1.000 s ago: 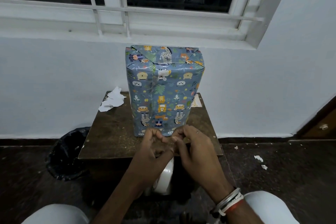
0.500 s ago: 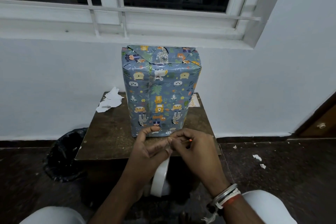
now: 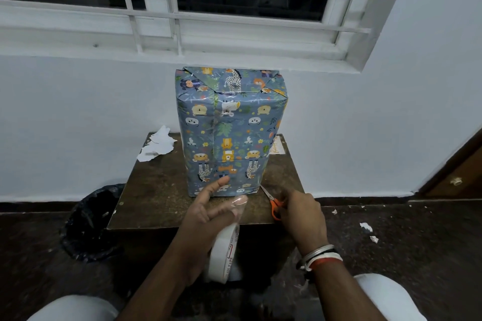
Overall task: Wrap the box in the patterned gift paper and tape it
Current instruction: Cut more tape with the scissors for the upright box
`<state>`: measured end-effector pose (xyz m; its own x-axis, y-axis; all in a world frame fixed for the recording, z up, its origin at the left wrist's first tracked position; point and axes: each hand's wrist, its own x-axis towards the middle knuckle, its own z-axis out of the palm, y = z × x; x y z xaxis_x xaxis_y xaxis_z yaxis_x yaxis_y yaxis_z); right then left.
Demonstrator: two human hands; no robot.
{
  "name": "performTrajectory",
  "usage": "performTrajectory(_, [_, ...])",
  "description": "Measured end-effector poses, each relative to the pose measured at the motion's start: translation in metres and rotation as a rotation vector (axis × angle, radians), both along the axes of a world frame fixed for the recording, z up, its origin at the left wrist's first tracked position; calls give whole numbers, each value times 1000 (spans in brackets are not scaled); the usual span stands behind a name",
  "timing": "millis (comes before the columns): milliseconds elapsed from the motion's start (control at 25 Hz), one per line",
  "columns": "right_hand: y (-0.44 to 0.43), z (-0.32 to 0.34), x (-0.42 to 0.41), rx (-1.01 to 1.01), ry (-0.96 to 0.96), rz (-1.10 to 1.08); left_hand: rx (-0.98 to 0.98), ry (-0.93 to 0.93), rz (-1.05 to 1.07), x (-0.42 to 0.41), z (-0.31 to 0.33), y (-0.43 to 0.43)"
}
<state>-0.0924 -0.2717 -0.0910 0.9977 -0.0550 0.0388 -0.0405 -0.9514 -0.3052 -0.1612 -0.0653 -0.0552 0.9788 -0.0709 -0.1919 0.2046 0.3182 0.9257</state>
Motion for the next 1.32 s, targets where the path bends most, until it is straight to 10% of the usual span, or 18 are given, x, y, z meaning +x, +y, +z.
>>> performTrajectory(400, [-2, 20, -12, -177, 110, 46, 26, -44, -67, 4, -3, 17])
performTrajectory(760, [-24, 49, -31, 739, 514, 402, 26, -25, -88, 4, 1, 19])
performTrajectory(1320, [-15, 78, -33, 733, 845, 771, 56, -11, -250, 5, -1, 24])
